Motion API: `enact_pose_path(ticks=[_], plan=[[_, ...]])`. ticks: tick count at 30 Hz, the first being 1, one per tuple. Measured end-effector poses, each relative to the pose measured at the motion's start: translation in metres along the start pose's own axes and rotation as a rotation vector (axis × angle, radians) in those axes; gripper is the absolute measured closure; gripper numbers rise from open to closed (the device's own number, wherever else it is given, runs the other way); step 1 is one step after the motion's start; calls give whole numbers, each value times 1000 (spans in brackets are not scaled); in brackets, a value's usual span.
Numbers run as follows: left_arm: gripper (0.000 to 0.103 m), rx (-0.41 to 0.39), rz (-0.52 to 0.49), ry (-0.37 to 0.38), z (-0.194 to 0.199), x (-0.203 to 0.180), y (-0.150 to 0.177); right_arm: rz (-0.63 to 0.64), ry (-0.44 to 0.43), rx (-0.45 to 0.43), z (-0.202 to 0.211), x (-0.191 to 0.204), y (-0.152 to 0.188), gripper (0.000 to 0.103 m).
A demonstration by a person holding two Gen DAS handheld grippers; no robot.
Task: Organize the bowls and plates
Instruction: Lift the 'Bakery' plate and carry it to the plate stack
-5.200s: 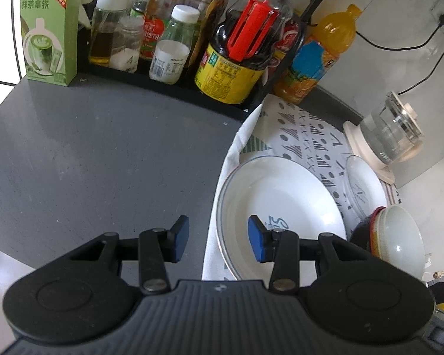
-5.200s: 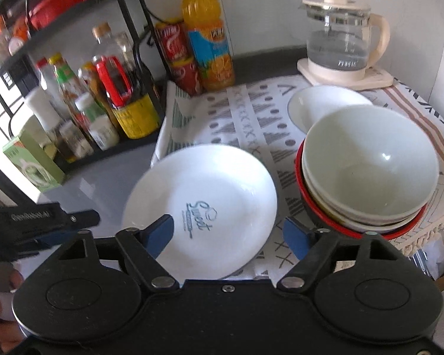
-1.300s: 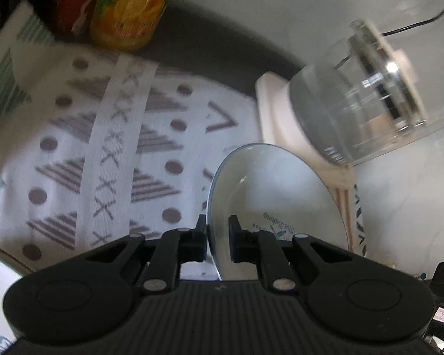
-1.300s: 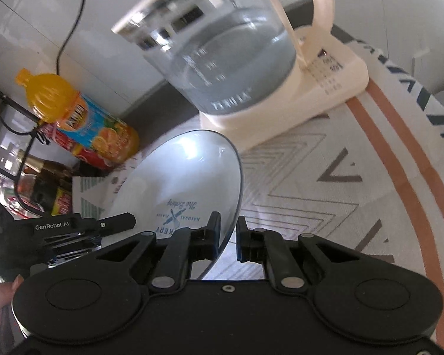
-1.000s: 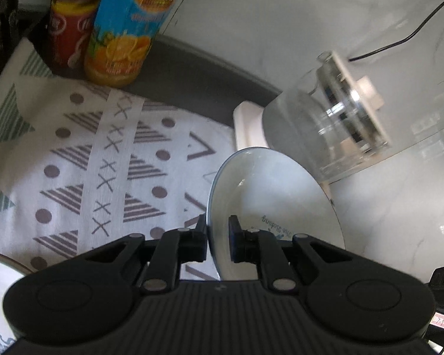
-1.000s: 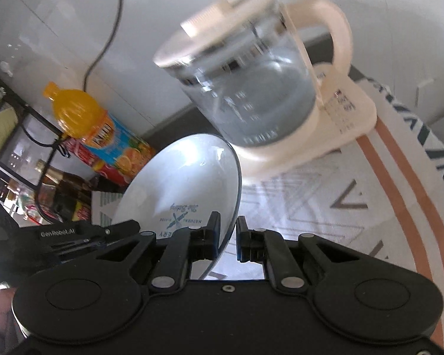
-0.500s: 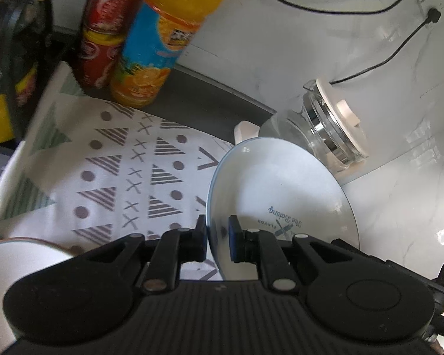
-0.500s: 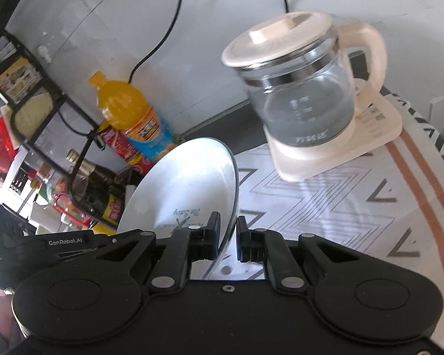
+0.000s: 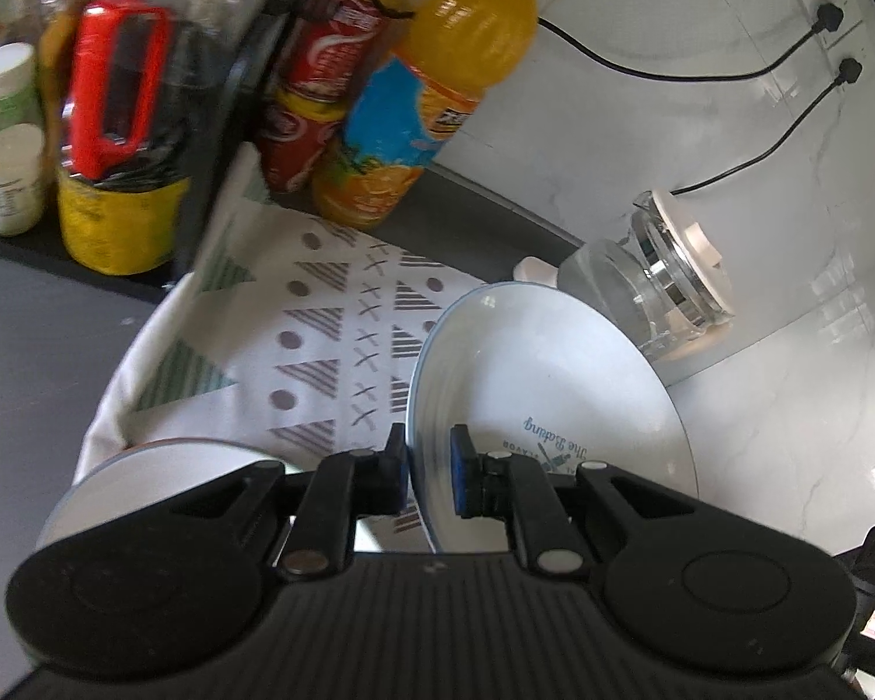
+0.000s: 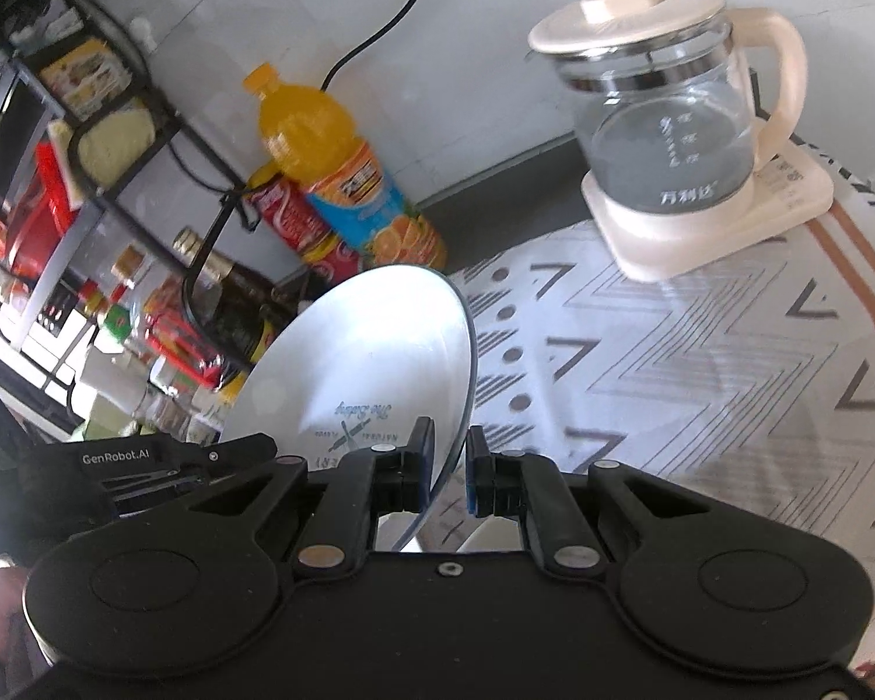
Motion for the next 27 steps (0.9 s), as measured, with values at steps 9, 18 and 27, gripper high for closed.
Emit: enact_pose_path(ticks=[9, 18, 27], plan=[[91, -2, 17, -4, 32, 30, 12, 12, 26, 17, 1, 26, 33, 92], [91, 5, 24, -1, 53, 55, 27, 20, 52, 23, 4, 44, 61, 92], [91, 23, 23, -5, 64, 74, 44, 38, 91, 47, 1, 53, 93, 92]])
Point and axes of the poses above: each gripper's, at about its wrist camera, not at the fingertips, and z roughly against the way its jaws point, x to its left, y to its underside, the point moved 8 cm from there along -z, roughly the way its jaws point, and after that the axes turned 8 degrees about y, right-handed, at the moved point
